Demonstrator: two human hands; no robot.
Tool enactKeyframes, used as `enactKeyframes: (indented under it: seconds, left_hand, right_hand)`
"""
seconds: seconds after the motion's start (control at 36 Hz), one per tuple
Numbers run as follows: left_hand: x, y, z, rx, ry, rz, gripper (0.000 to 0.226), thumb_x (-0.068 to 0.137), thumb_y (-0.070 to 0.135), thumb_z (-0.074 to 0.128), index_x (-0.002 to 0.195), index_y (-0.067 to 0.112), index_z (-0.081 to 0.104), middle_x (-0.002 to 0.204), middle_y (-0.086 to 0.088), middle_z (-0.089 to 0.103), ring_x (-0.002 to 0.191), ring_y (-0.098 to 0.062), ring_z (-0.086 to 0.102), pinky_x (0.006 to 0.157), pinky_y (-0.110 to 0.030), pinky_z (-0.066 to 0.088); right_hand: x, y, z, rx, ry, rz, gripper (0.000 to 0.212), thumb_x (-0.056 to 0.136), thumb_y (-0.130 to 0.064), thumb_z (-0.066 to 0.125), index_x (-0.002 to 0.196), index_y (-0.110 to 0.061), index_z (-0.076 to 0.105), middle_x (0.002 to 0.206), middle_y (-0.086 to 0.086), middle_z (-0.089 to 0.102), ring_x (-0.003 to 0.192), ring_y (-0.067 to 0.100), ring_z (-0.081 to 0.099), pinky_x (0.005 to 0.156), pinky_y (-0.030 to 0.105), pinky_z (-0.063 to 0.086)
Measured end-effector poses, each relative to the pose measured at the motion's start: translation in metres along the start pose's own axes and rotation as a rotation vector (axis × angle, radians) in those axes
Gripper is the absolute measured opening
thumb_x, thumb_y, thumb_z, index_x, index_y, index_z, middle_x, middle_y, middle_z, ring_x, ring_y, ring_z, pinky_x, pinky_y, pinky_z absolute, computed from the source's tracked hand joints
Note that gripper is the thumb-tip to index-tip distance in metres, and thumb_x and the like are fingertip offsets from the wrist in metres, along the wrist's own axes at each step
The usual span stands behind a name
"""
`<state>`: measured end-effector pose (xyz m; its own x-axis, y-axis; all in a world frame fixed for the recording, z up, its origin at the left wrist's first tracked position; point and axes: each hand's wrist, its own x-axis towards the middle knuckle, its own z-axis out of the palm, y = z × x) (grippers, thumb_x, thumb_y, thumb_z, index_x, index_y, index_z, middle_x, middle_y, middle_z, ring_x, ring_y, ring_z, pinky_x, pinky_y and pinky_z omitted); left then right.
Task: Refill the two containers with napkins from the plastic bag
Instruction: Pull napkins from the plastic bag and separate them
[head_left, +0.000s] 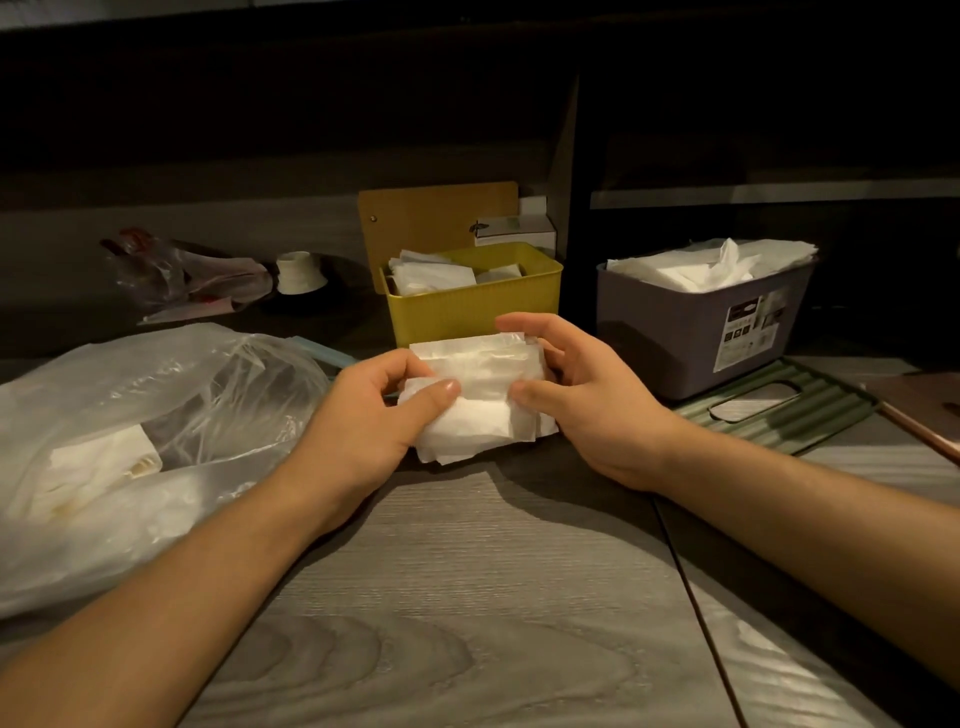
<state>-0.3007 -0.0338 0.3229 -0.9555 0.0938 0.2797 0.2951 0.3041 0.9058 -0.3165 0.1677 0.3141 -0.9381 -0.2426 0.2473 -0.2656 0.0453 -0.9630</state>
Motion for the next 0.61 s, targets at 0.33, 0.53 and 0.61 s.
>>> enactKeyframes:
  seconds: [0.33, 0.53, 0.61]
  left_hand:
    - [0.001, -0.002, -0.007, -0.093, -0.127, 0.045, 0.076, 0.078, 0.012, 0.079, 0.132, 0.049, 0.042, 0.123, 0.001, 0.063, 0.104, -0.014, 0.07, 0.083, -0.035, 0.062]
    - [-0.001, -0.002, -0.008, 0.201, -0.22, 0.212, 0.078, 0.086, 0.021, 0.076, 0.13, 0.066, 0.03, 0.12, 0.019, 0.048, 0.101, 0.01, 0.056, 0.077, -0.015, 0.055]
    - [-0.002, -0.003, -0.005, 0.278, -0.23, 0.215, 0.076, 0.087, 0.025, 0.076, 0.131, 0.065, 0.028, 0.125, 0.026, 0.044, 0.106, 0.017, 0.049, 0.079, -0.004, 0.047]
  right_hand:
    - [-0.005, -0.004, 0.002, -0.144, -0.022, -0.091, 0.073, 0.092, 0.01, 0.055, 0.144, -0.04, 0.044, 0.138, -0.005, 0.055, 0.127, 0.012, 0.056, 0.106, 0.038, 0.051]
    - [-0.011, -0.007, 0.009, -0.426, -0.062, -0.194, 0.065, 0.095, -0.007, 0.058, 0.142, -0.047, 0.039, 0.141, -0.017, 0.043, 0.12, -0.007, 0.047, 0.086, 0.007, 0.047]
    - [-0.011, -0.007, 0.009, -0.515, -0.028, -0.199, 0.047, 0.097, -0.017, 0.058, 0.134, -0.043, 0.05, 0.134, -0.017, 0.045, 0.115, -0.006, 0.049, 0.083, 0.004, 0.045]
